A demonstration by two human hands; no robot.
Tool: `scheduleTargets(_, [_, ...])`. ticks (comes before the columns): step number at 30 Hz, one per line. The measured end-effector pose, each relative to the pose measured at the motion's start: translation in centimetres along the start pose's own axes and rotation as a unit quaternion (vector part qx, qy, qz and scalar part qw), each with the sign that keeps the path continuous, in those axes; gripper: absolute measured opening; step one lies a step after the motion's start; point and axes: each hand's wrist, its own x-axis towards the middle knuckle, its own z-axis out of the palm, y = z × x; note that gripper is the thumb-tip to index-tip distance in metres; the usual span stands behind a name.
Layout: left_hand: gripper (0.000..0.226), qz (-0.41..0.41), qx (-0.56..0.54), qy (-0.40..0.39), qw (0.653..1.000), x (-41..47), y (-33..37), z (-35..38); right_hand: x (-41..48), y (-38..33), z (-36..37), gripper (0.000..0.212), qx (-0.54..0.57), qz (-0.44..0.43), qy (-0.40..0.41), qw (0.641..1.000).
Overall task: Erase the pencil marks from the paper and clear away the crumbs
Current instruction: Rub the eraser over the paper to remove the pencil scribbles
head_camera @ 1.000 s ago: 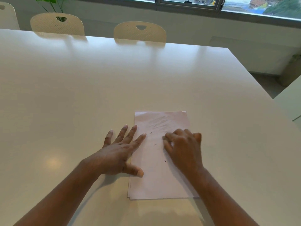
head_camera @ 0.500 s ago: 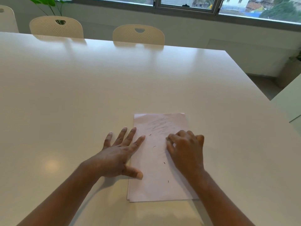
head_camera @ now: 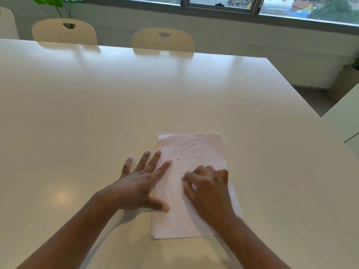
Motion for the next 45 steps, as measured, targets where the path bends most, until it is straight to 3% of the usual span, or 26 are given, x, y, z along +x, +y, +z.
scheduleTargets(2, [0.130,0.001,0.002,-0.003,1.000,0.0,0.0,0.0,-0.3,0.2,-0.1,0.015,-0.010,-0.016,-0.002,1.000])
scheduleTargets(7, [0.129,-0.002,0.001,0.002,1.000,0.0,-0.1,0.0,1.2,3.0,-0.9,0.015,-0.044,0.076,0.026,0.996])
scheduleTargets(13, [0.130,-0.006,0.004,-0.003,1.000,0.0,0.0,0.0,-1.5,-1.1,-0.3,0.017,-0.015,-0.029,-0.004,0.999])
scheduleTargets(18, [0.130,-0.003,0.000,0.002,1.000,0.1,-0.1,0.1,0.6,3.2,-1.2,0.017,-0.048,0.077,0.029,0.995])
scheduleTargets(24, [0.130,-0.004,0.001,0.002,1.000,0.2,-0.1,0.2,-2.5,-1.4,-0.4,0.017,-0.011,-0.031,0.002,0.999])
scheduleTargets(30, [0.130,-0.004,-0.005,0.002,1.000,0.2,-0.1,0.2,-0.2,3.6,-1.5,0.015,-0.066,0.074,0.040,0.994])
scheduleTargets(36, [0.130,-0.006,-0.007,0.004,1.000,0.1,0.0,0.1,-2.5,0.4,-0.9,0.010,-0.039,-0.035,0.021,0.998])
scheduleTargets(41, [0.129,-0.006,-0.004,0.000,1.000,0.1,0.0,0.1,-0.4,4.7,-2.1,0.018,-0.078,0.072,0.047,0.993])
scheduleTargets(45, [0.129,-0.006,0.001,0.000,1.000,0.1,0.0,0.2,-2.3,1.8,-1.4,0.013,-0.030,-0.003,0.018,0.999])
